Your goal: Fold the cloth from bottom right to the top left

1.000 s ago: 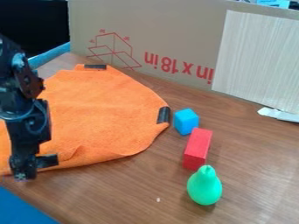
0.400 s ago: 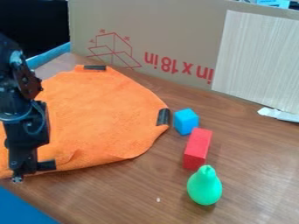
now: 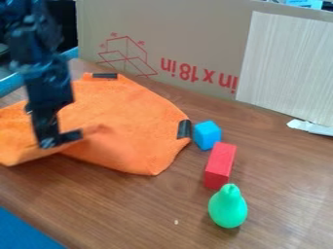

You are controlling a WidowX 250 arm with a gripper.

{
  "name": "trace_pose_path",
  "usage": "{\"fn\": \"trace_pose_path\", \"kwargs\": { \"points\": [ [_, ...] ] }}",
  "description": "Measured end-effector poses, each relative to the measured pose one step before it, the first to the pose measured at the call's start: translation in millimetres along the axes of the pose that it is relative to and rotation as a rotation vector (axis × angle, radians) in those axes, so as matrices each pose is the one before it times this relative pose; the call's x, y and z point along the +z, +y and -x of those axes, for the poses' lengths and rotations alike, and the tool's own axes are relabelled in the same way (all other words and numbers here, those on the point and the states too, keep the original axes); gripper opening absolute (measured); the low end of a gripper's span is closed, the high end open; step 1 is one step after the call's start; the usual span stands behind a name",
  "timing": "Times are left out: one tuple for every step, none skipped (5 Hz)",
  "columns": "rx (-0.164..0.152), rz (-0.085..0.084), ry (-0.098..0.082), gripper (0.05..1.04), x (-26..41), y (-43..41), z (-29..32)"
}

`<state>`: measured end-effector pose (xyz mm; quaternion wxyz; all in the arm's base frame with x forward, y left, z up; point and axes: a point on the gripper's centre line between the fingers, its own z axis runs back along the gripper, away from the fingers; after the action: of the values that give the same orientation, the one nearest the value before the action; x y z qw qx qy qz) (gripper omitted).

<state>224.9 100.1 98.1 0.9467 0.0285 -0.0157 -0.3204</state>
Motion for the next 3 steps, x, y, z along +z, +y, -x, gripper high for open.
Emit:
{"fn": "trace_pose_path", "kwargs": {
  "points": [
    [0.1329, 0.0039, -0.0065, 0.055, 23.38, 22.88, -22.09],
    [0.1016, -0.0416, 0.0212, 0.055, 11.06, 20.06, -14.30],
    [0.1010, -0.0730, 0.0417, 0.055, 2.65, 20.94, -14.06]
  ]
}}
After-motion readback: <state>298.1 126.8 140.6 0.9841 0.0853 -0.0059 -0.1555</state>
